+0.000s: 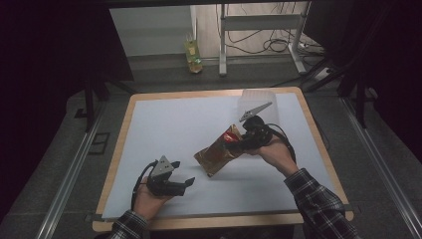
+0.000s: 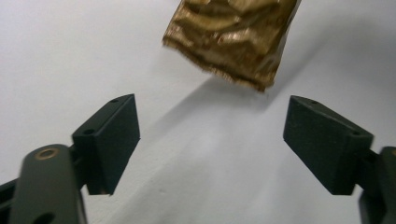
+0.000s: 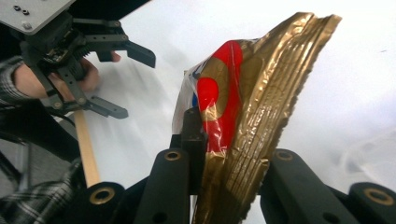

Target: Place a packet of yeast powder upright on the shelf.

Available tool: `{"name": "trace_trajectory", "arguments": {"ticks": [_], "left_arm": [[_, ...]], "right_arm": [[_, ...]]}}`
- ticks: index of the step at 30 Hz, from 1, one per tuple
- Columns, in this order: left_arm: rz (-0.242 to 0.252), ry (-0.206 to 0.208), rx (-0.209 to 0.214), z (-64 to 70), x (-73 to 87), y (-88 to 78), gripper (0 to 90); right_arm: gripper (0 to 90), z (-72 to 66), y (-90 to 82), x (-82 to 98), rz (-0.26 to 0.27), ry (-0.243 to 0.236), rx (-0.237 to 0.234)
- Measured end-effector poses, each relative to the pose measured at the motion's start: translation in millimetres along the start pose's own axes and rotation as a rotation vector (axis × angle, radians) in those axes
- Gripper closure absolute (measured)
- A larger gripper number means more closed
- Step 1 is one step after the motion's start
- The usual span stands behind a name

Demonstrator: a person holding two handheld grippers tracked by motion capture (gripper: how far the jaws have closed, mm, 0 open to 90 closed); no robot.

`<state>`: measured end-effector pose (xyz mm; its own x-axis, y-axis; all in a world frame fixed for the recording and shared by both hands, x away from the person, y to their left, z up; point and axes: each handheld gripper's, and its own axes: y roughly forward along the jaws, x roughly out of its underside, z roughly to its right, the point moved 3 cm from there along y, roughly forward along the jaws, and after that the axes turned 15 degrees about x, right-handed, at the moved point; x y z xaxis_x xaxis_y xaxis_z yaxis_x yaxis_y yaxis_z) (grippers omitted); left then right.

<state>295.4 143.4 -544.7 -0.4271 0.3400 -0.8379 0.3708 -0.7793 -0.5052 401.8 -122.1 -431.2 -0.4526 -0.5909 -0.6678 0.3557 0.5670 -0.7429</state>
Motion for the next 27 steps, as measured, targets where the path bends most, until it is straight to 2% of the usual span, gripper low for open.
{"name": "trace_trajectory", "arguments": {"ticks": [7,12,14,20,27], "left_arm": [[-0.063,0.035,-0.041,2.5,2.3,7.1,12.6],[-0.062,0.033,-0.041,2.0,2.2,6.7,8.9],[-0.073,0.027,-0.032,0.8,2.8,7.0,7.2],[-0.124,0.036,-0.05,0.8,5.2,12.1,4.3],[-0.131,0.047,-0.054,0.2,5.7,12.1,3.3]], "right_arm": [[76.6,6.7,-10.8,-6.7,0.015,-0.087,0.041],[76.6,11.1,-16.1,-11.1,0.001,-0.122,0.052],[76.6,12.9,-19.1,-13.7,0.002,-0.139,0.057],[76.6,19.0,-30.5,-23.5,0.005,-0.172,0.067],[76.6,28.0,-42.7,-33.8,0.016,-0.201,0.082]]}}
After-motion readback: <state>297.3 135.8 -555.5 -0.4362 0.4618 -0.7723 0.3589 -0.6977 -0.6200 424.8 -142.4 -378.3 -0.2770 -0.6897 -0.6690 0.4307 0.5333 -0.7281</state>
